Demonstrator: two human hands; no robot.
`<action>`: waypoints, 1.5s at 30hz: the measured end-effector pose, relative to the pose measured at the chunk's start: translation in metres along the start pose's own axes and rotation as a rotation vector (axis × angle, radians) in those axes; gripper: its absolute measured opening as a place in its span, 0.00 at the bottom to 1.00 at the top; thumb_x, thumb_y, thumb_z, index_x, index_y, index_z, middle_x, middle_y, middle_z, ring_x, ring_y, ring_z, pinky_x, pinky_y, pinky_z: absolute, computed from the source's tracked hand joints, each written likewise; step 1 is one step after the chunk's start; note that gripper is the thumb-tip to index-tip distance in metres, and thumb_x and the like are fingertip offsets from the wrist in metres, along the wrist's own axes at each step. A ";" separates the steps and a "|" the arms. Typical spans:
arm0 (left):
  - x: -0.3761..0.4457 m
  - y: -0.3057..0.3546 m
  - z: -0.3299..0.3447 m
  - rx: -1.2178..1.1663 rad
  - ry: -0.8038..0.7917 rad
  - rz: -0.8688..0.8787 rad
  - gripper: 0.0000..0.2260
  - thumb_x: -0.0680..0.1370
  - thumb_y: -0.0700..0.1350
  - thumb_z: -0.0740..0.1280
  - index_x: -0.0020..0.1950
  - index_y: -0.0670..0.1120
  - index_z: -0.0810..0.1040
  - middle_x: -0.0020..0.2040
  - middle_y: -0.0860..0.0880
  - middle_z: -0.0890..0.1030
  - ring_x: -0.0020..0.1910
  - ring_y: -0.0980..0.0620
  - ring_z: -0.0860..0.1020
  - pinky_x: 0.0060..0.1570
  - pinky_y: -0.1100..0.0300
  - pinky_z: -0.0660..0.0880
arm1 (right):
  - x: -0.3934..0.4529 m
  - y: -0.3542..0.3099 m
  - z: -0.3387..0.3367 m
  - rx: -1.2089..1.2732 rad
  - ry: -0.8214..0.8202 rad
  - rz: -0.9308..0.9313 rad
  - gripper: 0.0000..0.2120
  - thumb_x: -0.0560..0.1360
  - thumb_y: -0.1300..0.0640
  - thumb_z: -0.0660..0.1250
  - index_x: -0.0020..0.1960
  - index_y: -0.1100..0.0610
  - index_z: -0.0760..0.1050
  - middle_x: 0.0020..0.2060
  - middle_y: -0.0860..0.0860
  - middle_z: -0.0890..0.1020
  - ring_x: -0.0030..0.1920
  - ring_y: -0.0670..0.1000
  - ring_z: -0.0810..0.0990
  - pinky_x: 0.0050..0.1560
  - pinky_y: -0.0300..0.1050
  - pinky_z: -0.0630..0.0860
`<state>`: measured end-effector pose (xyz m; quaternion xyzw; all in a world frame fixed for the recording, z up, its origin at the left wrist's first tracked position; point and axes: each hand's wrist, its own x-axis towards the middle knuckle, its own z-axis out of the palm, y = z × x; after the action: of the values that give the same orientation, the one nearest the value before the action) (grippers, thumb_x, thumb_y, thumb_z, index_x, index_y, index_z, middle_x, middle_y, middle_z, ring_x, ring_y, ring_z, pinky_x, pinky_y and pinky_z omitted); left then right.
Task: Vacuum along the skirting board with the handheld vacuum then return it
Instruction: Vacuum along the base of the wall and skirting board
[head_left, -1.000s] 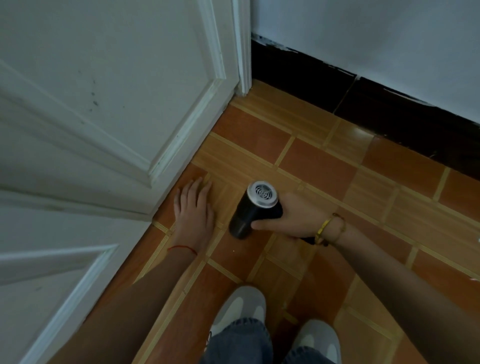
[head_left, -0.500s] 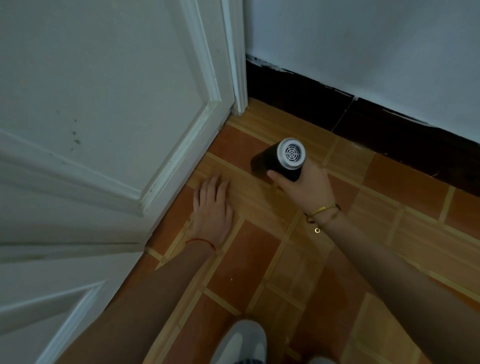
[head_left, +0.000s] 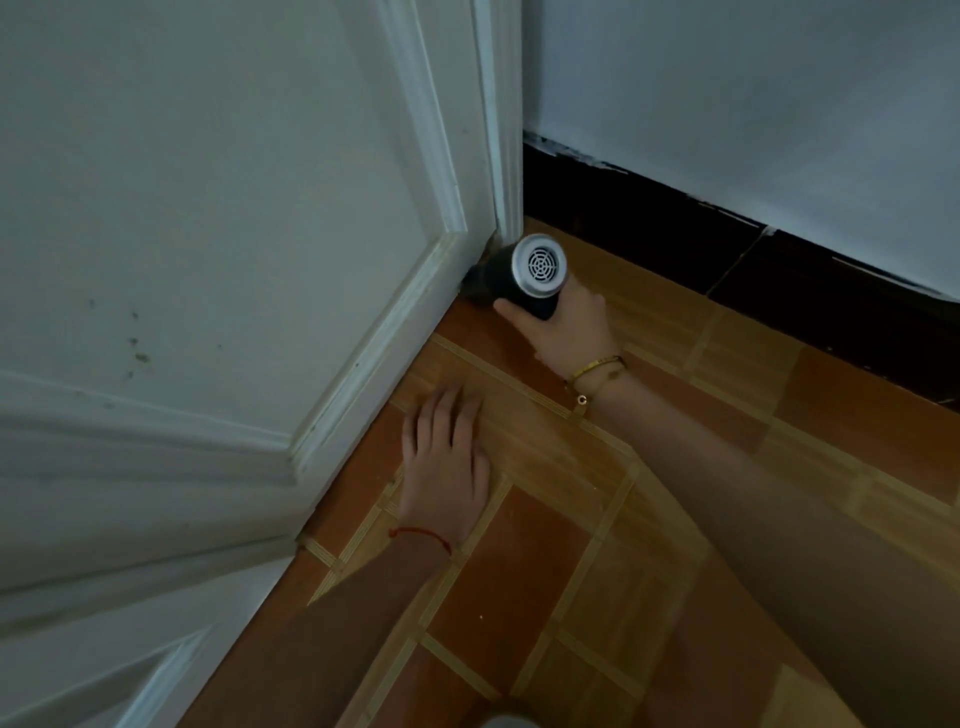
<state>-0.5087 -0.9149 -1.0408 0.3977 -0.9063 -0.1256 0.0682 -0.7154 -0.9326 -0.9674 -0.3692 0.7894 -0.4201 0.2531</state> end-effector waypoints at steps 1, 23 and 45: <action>0.000 0.000 0.000 -0.004 0.000 -0.001 0.22 0.82 0.46 0.53 0.76 0.46 0.65 0.75 0.44 0.66 0.76 0.44 0.62 0.75 0.39 0.56 | 0.000 0.002 0.003 0.006 -0.034 0.001 0.29 0.68 0.41 0.72 0.62 0.56 0.73 0.51 0.52 0.84 0.42 0.53 0.83 0.43 0.45 0.81; 0.001 0.001 -0.003 0.010 -0.016 -0.001 0.22 0.82 0.47 0.52 0.75 0.44 0.67 0.74 0.43 0.67 0.75 0.43 0.64 0.75 0.39 0.56 | 0.017 0.019 -0.018 -0.095 0.156 0.010 0.33 0.68 0.41 0.72 0.66 0.57 0.71 0.58 0.54 0.81 0.58 0.52 0.79 0.54 0.40 0.73; -0.001 0.003 -0.001 -0.013 0.025 -0.014 0.21 0.82 0.46 0.55 0.75 0.45 0.67 0.74 0.44 0.67 0.74 0.44 0.63 0.77 0.43 0.53 | -0.010 0.053 -0.081 -0.195 0.351 0.134 0.34 0.69 0.39 0.70 0.69 0.55 0.68 0.58 0.52 0.81 0.58 0.52 0.79 0.53 0.38 0.70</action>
<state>-0.5105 -0.9124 -1.0391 0.4053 -0.9017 -0.1268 0.0812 -0.7867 -0.8665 -0.9697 -0.2597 0.8810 -0.3819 0.1022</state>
